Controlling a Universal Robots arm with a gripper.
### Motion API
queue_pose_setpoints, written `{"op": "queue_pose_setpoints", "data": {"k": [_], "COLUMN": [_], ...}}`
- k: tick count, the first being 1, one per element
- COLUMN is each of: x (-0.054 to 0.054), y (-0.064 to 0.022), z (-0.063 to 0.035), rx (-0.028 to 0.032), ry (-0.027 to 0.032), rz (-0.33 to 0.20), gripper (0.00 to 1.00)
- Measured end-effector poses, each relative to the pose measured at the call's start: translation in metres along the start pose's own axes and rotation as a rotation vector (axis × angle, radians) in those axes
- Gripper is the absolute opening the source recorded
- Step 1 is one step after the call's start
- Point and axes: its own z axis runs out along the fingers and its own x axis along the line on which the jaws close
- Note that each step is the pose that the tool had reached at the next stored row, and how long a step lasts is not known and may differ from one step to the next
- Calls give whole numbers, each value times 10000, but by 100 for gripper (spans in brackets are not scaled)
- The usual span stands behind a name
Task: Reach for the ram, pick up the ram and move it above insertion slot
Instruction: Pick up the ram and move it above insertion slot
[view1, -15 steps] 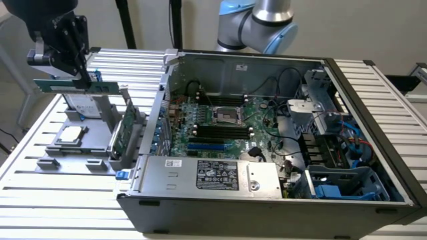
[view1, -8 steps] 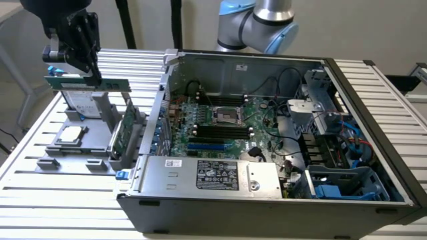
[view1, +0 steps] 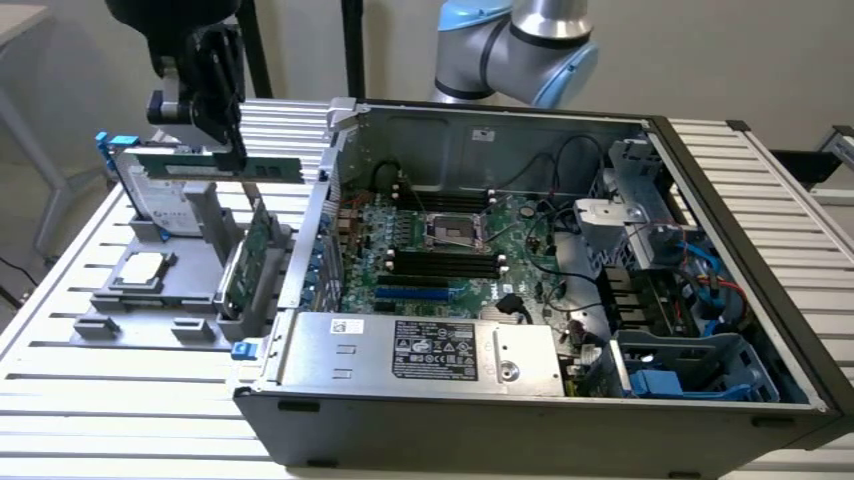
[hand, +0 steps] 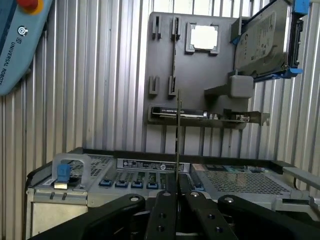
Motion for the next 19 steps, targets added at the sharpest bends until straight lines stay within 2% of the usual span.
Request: {"op": "queue_pose_setpoints", "data": {"k": [12, 19], "x": [-18, -66], "y": [-548, -867], "z": [4, 89], "rx": [-3, -5], "ry": [-22, -27], "rz": [1, 0], "gripper": [13, 13]}}
